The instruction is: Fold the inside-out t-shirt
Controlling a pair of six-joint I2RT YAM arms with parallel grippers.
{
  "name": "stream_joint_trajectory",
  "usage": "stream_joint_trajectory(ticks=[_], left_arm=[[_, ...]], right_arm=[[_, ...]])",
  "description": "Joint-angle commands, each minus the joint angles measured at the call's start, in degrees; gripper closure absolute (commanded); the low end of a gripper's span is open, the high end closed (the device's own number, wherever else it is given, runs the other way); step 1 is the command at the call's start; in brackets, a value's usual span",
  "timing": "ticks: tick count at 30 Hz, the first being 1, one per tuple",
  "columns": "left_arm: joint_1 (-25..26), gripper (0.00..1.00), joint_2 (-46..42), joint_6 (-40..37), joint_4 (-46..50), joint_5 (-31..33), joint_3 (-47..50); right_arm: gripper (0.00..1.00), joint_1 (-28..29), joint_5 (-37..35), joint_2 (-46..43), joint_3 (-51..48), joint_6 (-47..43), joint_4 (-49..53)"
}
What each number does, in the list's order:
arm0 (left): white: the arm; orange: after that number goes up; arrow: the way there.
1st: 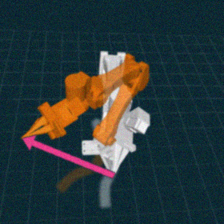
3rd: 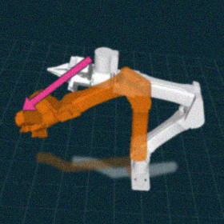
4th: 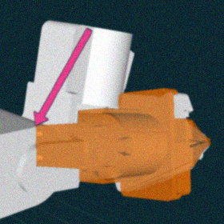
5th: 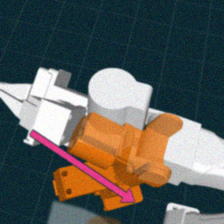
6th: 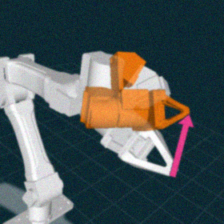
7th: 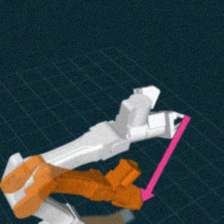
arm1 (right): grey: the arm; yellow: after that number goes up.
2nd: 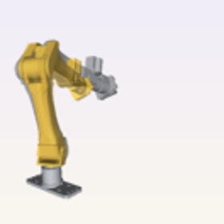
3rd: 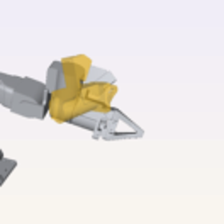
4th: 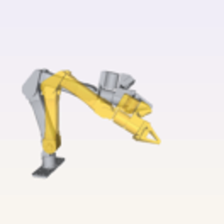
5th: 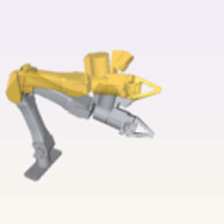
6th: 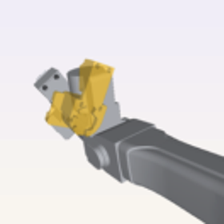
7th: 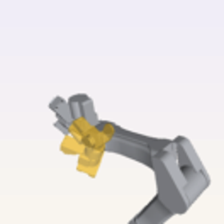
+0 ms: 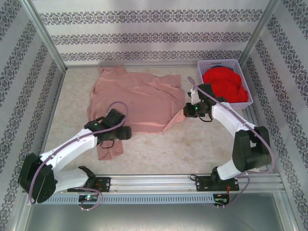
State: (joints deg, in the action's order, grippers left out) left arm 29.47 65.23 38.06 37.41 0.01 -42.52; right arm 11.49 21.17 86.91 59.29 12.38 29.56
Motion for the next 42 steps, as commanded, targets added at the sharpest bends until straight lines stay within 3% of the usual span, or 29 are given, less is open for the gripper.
stream_joint_trajectory(ticks=[1, 4, 10, 16, 26, 33, 36, 42], left_arm=[[-10.4, 0.31, -9.0, 7.2, 9.4, 3.1, 5.2], [-17.1, 0.34, -15.9, 10.4, 10.7, -1.5, 10.8], [-18.6, 0.41, -14.7, 16.7, 9.7, -4.1, 16.4], [-18.8, 0.51, -16.5, 19.9, 11.2, -1.8, 18.8], [-18.8, 0.58, -12.7, 16.8, 6.2, -6.4, 21.4], [-18.8, 0.84, -7.3, 14.4, 0.8, -8.0, 22.0], [-19.0, 1.0, -7.2, 13.0, 1.1, -5.8, 20.9], [-19.8, 1.0, -13.8, 9.5, 1.8, 1.2, 9.2]], right_arm=[[1.0, 0.1, 1.9, 0.8, 1.2, 0.8, -1.4], [1.0, 0.1, 2.0, 0.0, 0.9, 0.2, -1.3], [1.0, 0.1, 3.4, -1.0, -0.2, 0.1, -2.3], [1.0, -0.3, 3.1, -1.8, -1.0, 0.0, -2.5], [1.0, -0.4, 1.8, -1.3, -0.5, 0.2, -2.1], [1.0, -0.9, -0.1, -1.9, -0.7, 0.9, -1.8], [1.0, -1.3, -1.1, -2.7, -1.5, 1.7, -2.4], [1.0, -3.9, -0.9, -9.1, -1.1, 7.0, -7.5]])
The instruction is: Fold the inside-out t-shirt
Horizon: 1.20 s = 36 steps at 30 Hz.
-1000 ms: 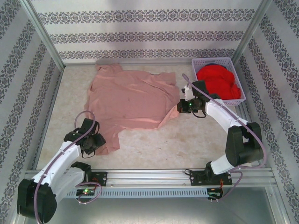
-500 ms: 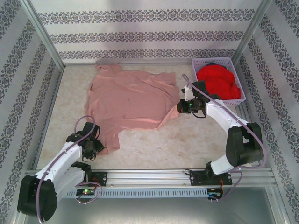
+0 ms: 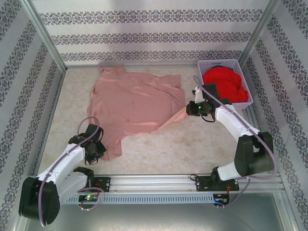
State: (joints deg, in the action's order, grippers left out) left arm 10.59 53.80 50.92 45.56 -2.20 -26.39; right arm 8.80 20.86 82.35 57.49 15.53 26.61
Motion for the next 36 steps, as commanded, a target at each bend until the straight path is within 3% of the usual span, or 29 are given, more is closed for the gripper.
stream_joint_trajectory(ticks=[1, 4, 7, 11, 18, 22, 28, 31, 36], left_arm=[[-1.6, 1.0, -2.6, -5.2, -6.7, 5.0, -10.8], [-5.4, 1.0, -1.7, -9.5, -12.4, 7.3, -21.1], [-10.0, 1.0, 1.8, -10.9, -17.1, 3.0, -32.1], [-10.2, 1.0, 1.9, -15.9, -14.7, 4.2, -45.8], [-10.2, 1.0, -0.8, -27.6, -6.3, 10.1, -69.9], [-10.2, 1.0, 6.1, -34.5, 0.0, 12.4, -89.9], [-10.2, 1.0, 25.4, -40.8, 8.2, 13.2, -120.2], [-10.2, 1.0, 31.5, -42.7, 7.3, 13.4, -126.4], [-10.6, 1.0, 37.4, -44.5, 3.3, 13.3, -125.5]], right_arm=[[1.0, -1.6, -0.5, -5.9, 2.0, 5.0, -5.8], [1.0, -2.6, -3.8, -8.9, 8.4, 6.9, -8.4], [1.0, -4.0, -6.3, -8.2, 17.7, 5.8, -4.8], [1.0, -4.3, -9.3, -9.5, 29.0, 1.1, 7.0], [1.0, -4.1, -12.1, -22.6, 36.5, -1.7, 15.3], [1.0, -4.2, -16.2, -24.2, 48.4, -5.0, 21.9], [1.0, -4.1, -20.4, -19.9, 61.4, -8.4, 25.2], [1.0, -4.2, -20.9, -16.2, 64.4, -9.2, 24.4], [1.0, -4.1, -19.8, -9.6, 64.2, -8.7, 19.3]])
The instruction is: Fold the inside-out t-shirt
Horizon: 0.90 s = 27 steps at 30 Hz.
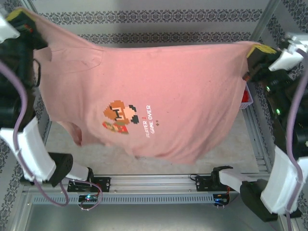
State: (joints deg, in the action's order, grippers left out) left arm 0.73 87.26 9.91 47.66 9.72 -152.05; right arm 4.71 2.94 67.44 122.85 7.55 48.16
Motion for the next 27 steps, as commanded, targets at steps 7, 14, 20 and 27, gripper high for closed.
stream_joint_trajectory(ticks=[7, 14, 20, 27], left_arm=[[-4.5, 1.0, 17.4, -1.2, -6.9, -5.0, -5.8], [-10.4, 1.0, 21.6, 7.4, -19.0, -13.0, -10.9], [-15.1, 1.0, 17.1, 12.2, -20.8, -17.1, -10.6], [-13.6, 1.0, 4.6, 14.5, -11.1, -28.8, 9.9]], right_arm=[[1.0, -0.3, -0.2, 19.5, 1.7, 2.2, -15.5], [1.0, -0.4, 2.4, 43.2, 40.2, 6.3, -10.7], [1.0, -0.4, 4.6, 40.1, 32.8, 8.4, -19.4], [1.0, 0.1, 11.0, 35.1, 16.2, 5.8, -13.7]])
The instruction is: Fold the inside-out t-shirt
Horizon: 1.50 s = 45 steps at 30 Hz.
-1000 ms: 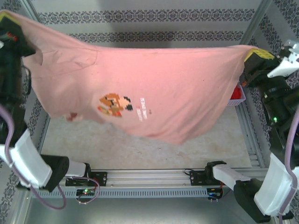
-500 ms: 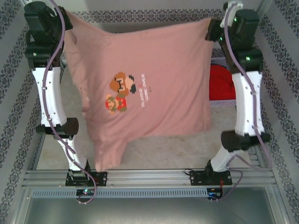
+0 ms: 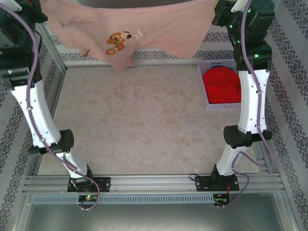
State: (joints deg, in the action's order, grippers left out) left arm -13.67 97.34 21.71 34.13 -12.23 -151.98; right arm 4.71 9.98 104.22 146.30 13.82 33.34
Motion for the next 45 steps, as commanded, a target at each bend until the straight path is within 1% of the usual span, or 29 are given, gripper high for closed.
stream_joint_trajectory(ticks=[1, 3, 4, 5, 7, 9, 10, 11, 12, 14, 16, 20, 24, 29, 36, 41, 45], left_arm=[[1.7, 1.0, -10.6, 3.8, 0.6, -8.7, 20.6], [3.3, 1.0, -21.9, 6.6, -6.5, -12.3, 44.3], [4.2, 1.0, -26.9, 8.2, -8.2, -13.3, 55.6], [4.8, 1.0, -30.7, 8.8, -7.3, -14.8, 63.8], [6.8, 1.0, -38.7, 8.4, -2.7, -14.7, 82.4], [7.8, 1.0, -45.4, 10.6, -2.0, -13.6, 98.9], [7.9, 1.0, -47.4, 12.1, -3.8, -14.5, 106.4], [8.1, 1.0, -48.0, 13.5, -4.3, -14.6, 111.1], [8.7, 1.0, -47.3, 14.6, -5.4, -15.1, 113.9], [10.2, 1.0, -43.8, 15.1, -5.6, -14.4, 116.5], [11.5, 1.0, -40.9, 15.2, -6.3, -14.8, 117.5], [13.4, 1.0, -39.8, 15.7, -4.7, -14.6, 118.5], [13.6, 1.0, -42.9, 16.9, -0.9, -15.4, 119.6], [13.6, 1.0, -48.1, 19.8, 3.7, -17.0, 121.2], [14.8, 1.0, -51.4, 23.3, 10.3, -19.1, 122.5], [18.6, 1.0, -56.7, 27.7, 20.0, -15.0, 121.0], [20.2, 1.0, -58.6, 28.0, 28.3, -10.2, 117.9]], right_arm=[[1.0, 0.4, 4.6, -3.9, -15.1, -0.9, 1.2], [1.0, 1.2, 5.1, -8.1, -29.4, -0.9, -0.2], [1.0, 1.3, 5.4, -9.7, -35.9, -0.4, -0.3], [1.0, 1.3, 5.4, -10.9, -42.6, 0.2, 0.8], [1.0, 0.9, 6.1, -11.6, -52.9, 1.5, 4.1], [1.0, 0.0, 9.3, -11.1, -62.4, 4.0, 4.5], [1.0, -0.1, 10.2, -10.0, -65.4, 4.4, 4.6], [1.0, -0.1, 10.2, -8.4, -67.5, 5.0, 4.8], [1.0, -0.1, 10.3, -6.8, -68.6, 5.3, 5.1], [1.0, -0.1, 11.2, -2.6, -69.6, 5.8, 6.4], [1.0, -0.2, 10.8, -0.8, -71.1, 6.9, 5.8], [1.0, -0.2, 8.0, -0.5, -74.5, 8.5, 4.4], [1.0, -0.2, 4.2, -1.8, -77.8, 8.6, 5.1], [1.0, -0.4, -0.6, -6.0, -82.3, 8.4, 7.7], [1.0, -1.4, -4.8, -11.1, -88.9, 9.4, 10.4], [1.0, -2.2, -7.6, -13.9, -91.9, 9.9, 12.0], [1.0, -4.4, -9.2, -14.3, -92.3, 9.8, 12.2]])
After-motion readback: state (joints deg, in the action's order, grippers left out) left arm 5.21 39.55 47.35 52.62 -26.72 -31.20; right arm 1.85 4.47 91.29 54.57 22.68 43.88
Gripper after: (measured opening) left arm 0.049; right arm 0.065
